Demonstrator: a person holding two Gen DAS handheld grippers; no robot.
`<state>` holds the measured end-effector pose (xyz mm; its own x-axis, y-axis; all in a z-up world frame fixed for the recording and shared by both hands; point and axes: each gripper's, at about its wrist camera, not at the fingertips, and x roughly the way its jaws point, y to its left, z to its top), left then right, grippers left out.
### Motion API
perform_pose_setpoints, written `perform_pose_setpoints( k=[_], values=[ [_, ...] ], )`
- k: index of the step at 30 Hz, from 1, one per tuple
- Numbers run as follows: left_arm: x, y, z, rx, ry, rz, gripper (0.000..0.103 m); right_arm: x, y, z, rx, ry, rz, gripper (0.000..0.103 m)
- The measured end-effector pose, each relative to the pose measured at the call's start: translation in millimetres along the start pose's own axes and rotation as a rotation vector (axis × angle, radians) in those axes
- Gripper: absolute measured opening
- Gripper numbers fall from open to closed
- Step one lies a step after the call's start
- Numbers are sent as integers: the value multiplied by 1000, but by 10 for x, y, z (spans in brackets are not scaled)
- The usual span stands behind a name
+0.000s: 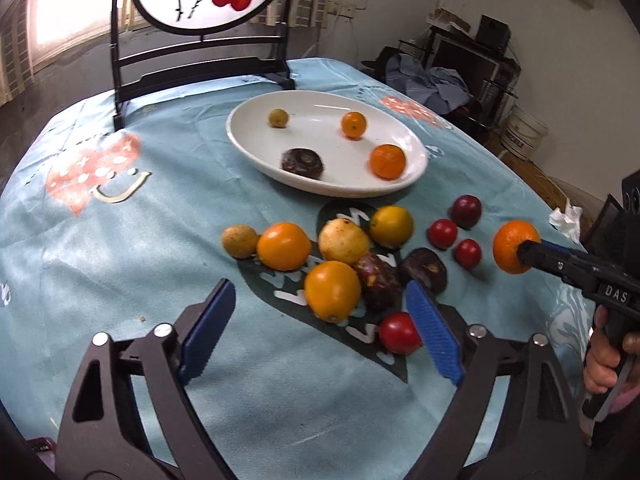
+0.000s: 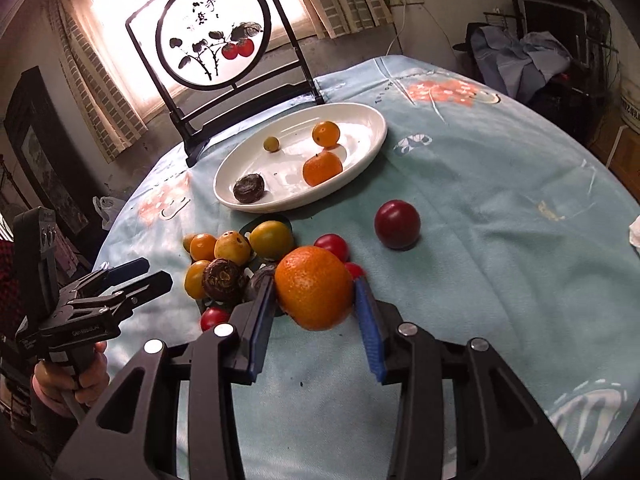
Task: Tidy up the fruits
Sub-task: 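Grasp an orange with the right gripper while the left grasps a red tomato, then lower the orange and red tomato onto the plate and open both grippers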
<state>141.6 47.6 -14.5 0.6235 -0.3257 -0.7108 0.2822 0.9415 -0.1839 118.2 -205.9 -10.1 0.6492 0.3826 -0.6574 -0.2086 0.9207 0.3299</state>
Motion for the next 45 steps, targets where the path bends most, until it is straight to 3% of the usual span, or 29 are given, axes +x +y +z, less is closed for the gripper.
perform_pose_setpoints(
  k=[3,8,16,22,30,35,39,45],
  values=[
    [58,-202,-60,69,46,-80,67,-101,-5,-40,-44,-18,-31,41],
    [225,-467,-188,163,123,-116,56,-123,-150,-134,-56,-13,-109,41],
    [454,-490,-269,160,177,-59,39,-108,-237,-196,-41,3,-103,40],
    [461,-499,-263,167,164,-40,35,-84,-253,-206,-44,9,-122,40],
    [323,-466,-209,122,142,-77,34,-44,-235,-159,-64,14,-137,40],
    [130,-399,134,79,80,-112,34,11,-107,115,-112,-8,-117,40],
    [148,-285,592,63,15,-35,34,155,105,459,-178,-55,-84,40],
    [614,33,1245,-21,-8,65,34,700,231,947,-196,-42,-64,40]
  ],
)
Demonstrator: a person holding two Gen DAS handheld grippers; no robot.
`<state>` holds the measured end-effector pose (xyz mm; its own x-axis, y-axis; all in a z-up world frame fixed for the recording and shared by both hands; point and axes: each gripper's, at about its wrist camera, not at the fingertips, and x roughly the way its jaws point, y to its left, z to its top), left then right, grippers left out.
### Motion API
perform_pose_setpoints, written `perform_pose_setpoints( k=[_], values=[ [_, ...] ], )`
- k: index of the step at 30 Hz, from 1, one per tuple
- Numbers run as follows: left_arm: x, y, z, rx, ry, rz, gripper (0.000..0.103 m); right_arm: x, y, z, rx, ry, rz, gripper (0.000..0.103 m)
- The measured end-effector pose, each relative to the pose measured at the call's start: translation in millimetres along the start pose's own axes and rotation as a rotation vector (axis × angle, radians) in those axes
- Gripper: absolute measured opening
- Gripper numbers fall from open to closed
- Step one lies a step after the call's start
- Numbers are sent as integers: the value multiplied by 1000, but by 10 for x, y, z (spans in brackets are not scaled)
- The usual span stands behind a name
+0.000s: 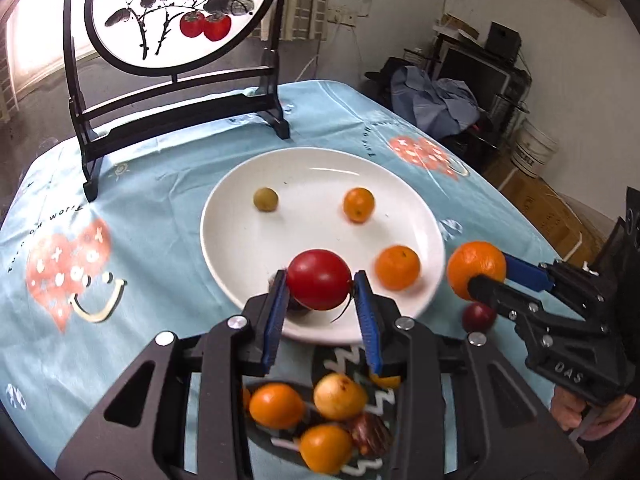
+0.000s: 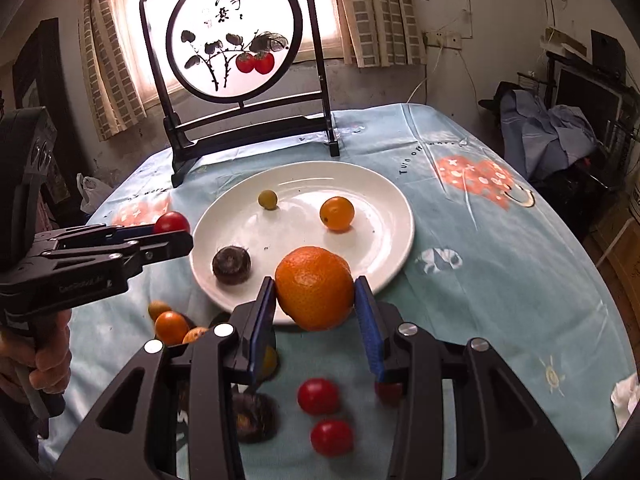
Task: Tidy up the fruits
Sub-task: 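Lower the orange and red tomato onto the plate and open both grippers, then move both open grippers back to the fruit cluster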
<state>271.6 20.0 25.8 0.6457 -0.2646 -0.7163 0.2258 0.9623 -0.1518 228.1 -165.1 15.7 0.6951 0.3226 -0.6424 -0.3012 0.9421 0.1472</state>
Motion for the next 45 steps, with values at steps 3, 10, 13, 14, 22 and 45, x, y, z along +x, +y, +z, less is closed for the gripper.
perform_pose_setpoints(
  k=[3,10,13,14,22,45],
  values=[
    [305,118,160,-22,32,37,34,290,63,125,-43,22,5,40],
    [614,281,219,-85,92,101,81,590,240,205,-136,52,-7,51],
    [431,260,202,-101,55,103,91,445,287,220,-172,31,-8,54],
    [361,242,193,-99,56,104,92,376,276,224,-172,24,1,54],
    [-389,-5,-164,-79,-37,202,99,-364,-50,8,-117,-21,13,54],
    [-565,-320,-1510,-79,-27,222,99,-390,-65,-1096,-81,137,39,54]
  ],
)
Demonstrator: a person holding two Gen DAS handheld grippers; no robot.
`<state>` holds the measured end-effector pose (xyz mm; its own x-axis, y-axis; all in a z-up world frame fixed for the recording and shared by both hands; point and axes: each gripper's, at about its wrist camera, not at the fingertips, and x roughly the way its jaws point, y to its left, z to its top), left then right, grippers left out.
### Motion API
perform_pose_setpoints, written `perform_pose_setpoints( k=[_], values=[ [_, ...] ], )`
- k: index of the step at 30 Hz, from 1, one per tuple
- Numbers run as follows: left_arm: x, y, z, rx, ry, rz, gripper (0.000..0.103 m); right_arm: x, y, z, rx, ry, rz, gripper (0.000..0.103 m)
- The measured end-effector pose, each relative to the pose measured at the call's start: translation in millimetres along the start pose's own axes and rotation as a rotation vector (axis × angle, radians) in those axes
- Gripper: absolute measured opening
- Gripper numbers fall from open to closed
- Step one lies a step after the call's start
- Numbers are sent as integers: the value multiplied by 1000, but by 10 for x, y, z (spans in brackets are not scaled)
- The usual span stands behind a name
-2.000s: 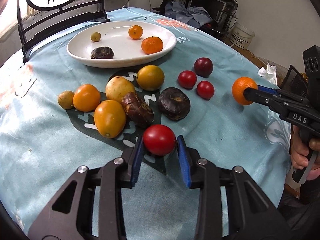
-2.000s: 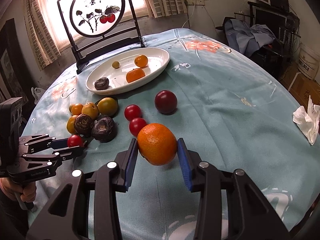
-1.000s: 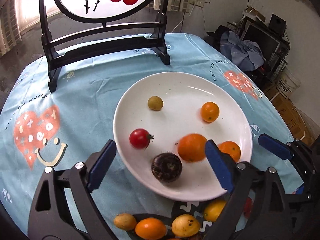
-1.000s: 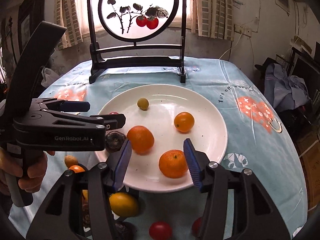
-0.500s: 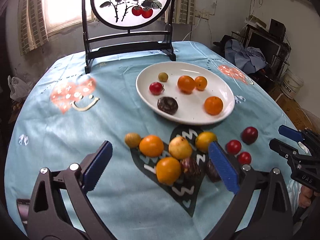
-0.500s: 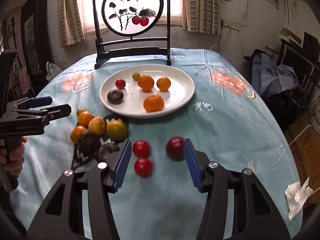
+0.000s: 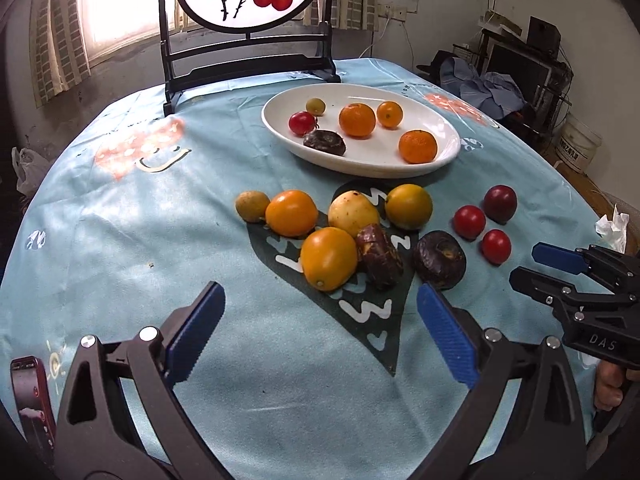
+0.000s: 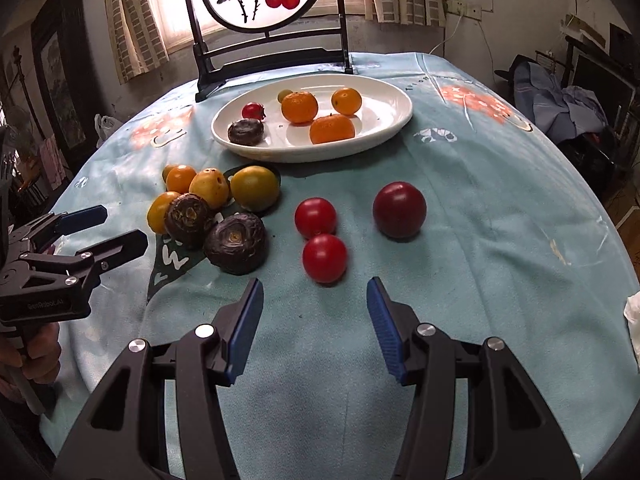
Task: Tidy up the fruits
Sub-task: 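Move both open grippers back to the fruit cluster, then grasp a red tomato with the right gripper while the left grasps a yellow-orange fruit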
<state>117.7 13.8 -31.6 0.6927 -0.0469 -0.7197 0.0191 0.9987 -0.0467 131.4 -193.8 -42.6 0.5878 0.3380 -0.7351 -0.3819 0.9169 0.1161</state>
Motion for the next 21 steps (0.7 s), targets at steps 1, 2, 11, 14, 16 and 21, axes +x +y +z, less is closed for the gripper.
perform_pose_setpoints(
  k=[1,2,11,14,16,21],
  values=[
    [0,19,1,-8,3,1,99,4,8,17,-3,-5,-2,54],
    [0,42,4,-19,8,-3,99,15,16,37,-10,-8,-9,54],
    [-40,144,11,-65,8,-12,99,237,11,161,-10,44,-39,50],
    [-40,170,18,-74,7,-13,99,274,33,184,-20,54,-41,45],
    [-47,174,16,-76,4,-13,99,318,27,192,-18,73,-41,42],
    [-63,173,11,-59,-5,-9,99,343,-30,196,12,82,-33,26]
  ],
)
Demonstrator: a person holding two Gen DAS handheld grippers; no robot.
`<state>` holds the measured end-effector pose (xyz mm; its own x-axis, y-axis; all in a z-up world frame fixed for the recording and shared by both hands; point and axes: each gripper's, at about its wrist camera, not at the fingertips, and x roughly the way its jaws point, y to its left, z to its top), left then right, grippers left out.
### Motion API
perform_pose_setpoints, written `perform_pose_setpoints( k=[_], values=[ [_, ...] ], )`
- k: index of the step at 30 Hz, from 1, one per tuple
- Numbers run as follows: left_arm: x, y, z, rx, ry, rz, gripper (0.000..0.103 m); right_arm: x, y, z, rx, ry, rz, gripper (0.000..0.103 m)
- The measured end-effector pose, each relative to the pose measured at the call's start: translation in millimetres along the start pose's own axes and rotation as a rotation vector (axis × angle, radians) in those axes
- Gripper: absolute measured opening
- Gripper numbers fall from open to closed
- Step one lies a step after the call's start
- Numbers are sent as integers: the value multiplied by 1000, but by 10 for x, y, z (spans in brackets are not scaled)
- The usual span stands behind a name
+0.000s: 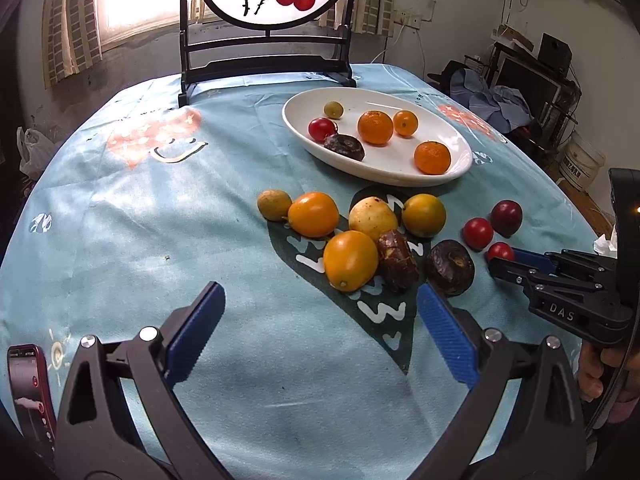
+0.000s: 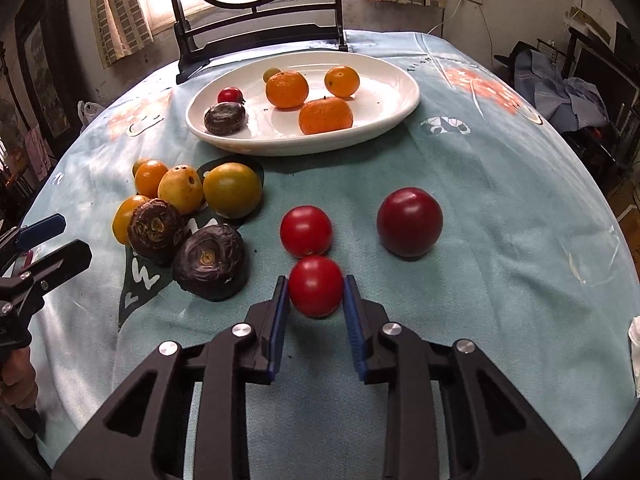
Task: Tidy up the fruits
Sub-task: 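Grasp a red tomato with the right gripper while the left grasps a yellow-orange fruit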
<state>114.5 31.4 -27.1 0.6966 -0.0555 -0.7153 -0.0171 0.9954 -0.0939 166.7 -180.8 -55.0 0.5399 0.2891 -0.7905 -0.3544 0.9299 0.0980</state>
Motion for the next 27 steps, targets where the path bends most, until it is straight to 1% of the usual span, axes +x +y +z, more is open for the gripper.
perform_pose_setpoints(
  k=[3,6,8,9,11,12,13,14,18,27],
  values=[
    [3,7,-7,3,-4,0,99,-46,-59,-21,35,-20,15,26],
    [43,8,-18,7,7,-22,97,-117,-118,-53,67,-48,38,26],
    [68,-26,-29,30,13,-32,86,-144,-144,-80,82,-51,56,26],
    [84,-43,-31,42,19,-41,82,-159,-156,-93,88,-54,64,26],
    [134,-57,-33,55,39,-74,66,-185,-179,-110,99,-62,71,26],
    [171,-53,-28,58,52,-88,61,-196,-192,-115,104,-65,76,26],
    [207,-46,-23,61,63,-95,54,-203,-201,-119,109,-67,80,26],
    [240,-42,-17,60,73,-99,51,-209,-208,-122,114,-70,83,26],
    [369,-1,33,50,96,-124,48,-222,-208,-126,119,-77,99,26],
    [596,-91,161,117,108,-115,48,-230,-261,-134,145,-79,123,26]
  ],
)
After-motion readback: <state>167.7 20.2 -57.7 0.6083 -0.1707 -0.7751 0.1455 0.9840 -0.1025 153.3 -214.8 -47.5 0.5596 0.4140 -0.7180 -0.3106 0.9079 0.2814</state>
